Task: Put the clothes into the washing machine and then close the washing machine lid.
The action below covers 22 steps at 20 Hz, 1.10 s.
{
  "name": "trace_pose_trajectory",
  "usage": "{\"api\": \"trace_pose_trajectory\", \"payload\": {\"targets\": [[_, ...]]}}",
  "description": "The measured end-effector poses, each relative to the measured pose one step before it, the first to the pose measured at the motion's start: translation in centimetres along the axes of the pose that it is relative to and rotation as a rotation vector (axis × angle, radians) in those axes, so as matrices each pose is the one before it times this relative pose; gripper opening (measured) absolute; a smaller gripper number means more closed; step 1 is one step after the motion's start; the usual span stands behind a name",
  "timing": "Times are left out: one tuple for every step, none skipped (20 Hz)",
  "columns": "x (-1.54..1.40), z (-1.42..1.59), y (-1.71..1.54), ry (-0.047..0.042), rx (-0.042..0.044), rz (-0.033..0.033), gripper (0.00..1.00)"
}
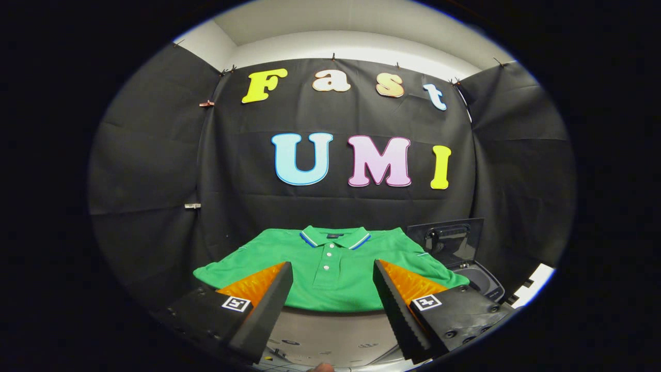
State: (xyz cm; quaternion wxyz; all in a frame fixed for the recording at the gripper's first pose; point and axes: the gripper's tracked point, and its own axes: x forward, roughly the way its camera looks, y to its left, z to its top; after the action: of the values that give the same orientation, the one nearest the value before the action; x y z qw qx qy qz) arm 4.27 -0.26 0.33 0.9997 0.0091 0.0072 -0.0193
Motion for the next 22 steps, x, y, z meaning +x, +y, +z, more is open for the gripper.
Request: {"api": "trace_pose_trajectory", "payload": {"targets": [[0.489, 0.215, 0.035, -0.00490, 0.00807, -0.00057, 0.97], [0.564, 0.233, 0.050, -0.00152, 0.00684, -0.00166, 0.97], [0.601, 0.120, -0.088, -0.00177, 0.00189, -0.00354, 0.97], [0.683, 0.043, -0.166, 0.00044, -0.00220, -0.00683, 0.97], [0.706, 0.070, -0.106, 0.00098, -0.00412, -0.00634, 0.97], [0.736, -0.004, -0.088, 0.00735, -0.00604, -0.00665, 0.97], [0.761, -0.004, -0.112, 0.00626, -0.00653, -0.00712, 0.97], [0.821, 0.037, 0.088, 0.00962, -0.00034, 0.00083, 0.97], [0.836, -0.020, 0.231, 0.01102, 0.00558, 0.00333, 0.97], [0.922, -0.108, 0.263, 0.01351, 0.00635, 0.00406, 0.97], [0.911, -0.008, 0.205, 0.01609, 0.00563, 0.00104, 0.97], [0.857, -0.173, 0.210, 0.01429, -0.00119, 0.00314, 0.97], [0.994, 0.050, -0.008, 0.01321, -0.00893, -0.00668, 0.98], [0.833, -0.209, 0.148, 0.01775, -0.00617, 0.00078, 0.98], [0.828, -0.130, 0.375, 0.02291, -0.00279, 0.00638, 0.98], [0.893, -0.058, 0.187, 0.01436, -0.00245, 0.00382, 0.98], [1.040, -0.159, 0.110, 0.02173, -0.00682, -0.00285, 0.98], [0.934, -0.744, -0.286, 0.03889, -0.01281, -0.01452, 0.97], [0.769, -0.122, 0.003, 0.01948, -0.01830, -0.00571, 0.98], [0.903, -0.393, -0.011, 0.03302, -0.01700, -0.00512, 0.98], [0.576, -0.345, 0.124, 0.04001, -0.00954, 0.00397, 0.98], [0.862, -0.485, 0.219, 0.03458, -0.00146, 0.00774, 0.98]]}}
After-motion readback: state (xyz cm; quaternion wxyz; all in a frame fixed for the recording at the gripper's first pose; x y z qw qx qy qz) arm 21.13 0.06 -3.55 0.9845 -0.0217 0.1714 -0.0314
